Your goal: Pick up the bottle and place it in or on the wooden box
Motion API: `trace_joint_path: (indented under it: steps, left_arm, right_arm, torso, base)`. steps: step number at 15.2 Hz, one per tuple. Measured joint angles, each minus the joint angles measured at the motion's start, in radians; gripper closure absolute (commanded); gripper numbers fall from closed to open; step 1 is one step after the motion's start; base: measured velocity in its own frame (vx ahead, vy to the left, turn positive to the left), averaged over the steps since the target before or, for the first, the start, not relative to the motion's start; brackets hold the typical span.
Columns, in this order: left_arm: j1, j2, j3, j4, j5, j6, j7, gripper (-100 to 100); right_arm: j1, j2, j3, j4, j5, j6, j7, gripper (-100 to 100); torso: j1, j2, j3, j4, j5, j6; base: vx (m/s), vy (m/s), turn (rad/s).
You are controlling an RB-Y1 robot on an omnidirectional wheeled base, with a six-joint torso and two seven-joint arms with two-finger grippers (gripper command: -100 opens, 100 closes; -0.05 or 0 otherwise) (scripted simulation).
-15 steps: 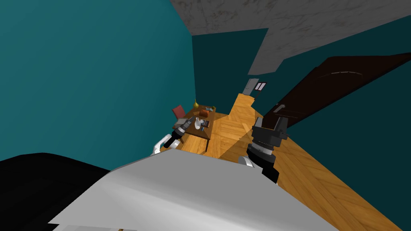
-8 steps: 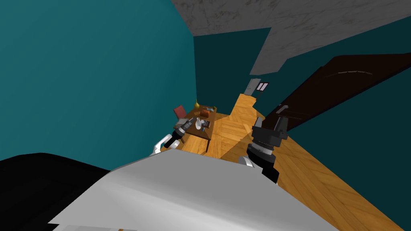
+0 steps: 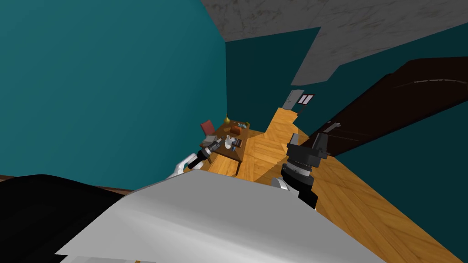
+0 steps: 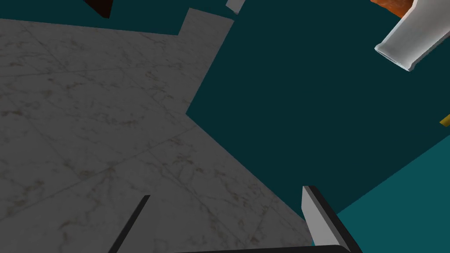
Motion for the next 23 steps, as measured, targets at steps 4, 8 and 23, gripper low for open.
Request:
trace_joint_path:
  steps: [4, 8, 23]
  left_arm:
    - [-0.009, 0.018, -0.014, 0.033, -0.034, -0.002, -0.01, -100]
    - [-0.01, 0.02, -0.016, 0.031, -0.036, 0.001, -0.009, -100]
    - [-0.171, 0.148, 0.04, 0.22, -0.156, 0.051, 0.018, -100]
  right_arm:
    - [0.0, 0.0, 0.0, 0.0, 0.0, 0.0, 0.0, 0]
    - [0.0, 0.0, 0.0, 0.0, 0.0, 0.0, 0.0, 0]
    - [0.0, 0.0, 0.0, 0.0, 0.0, 0.0, 0.0, 0]
  torso:
    - [-0.001, 0.002, 0.001, 0.0, 0.0, 0.0]
    - [-0.002, 0.003, 0.002, 0.001, 0.0, 0.0]
    - [-0.004, 0.003, 0.002, 0.001, -0.001, 0.001]
  base:
    - [0.013, 0.006, 0.027]
    - [-0.001, -0.002, -0.009]
    - [0.01, -0.027, -0.108]
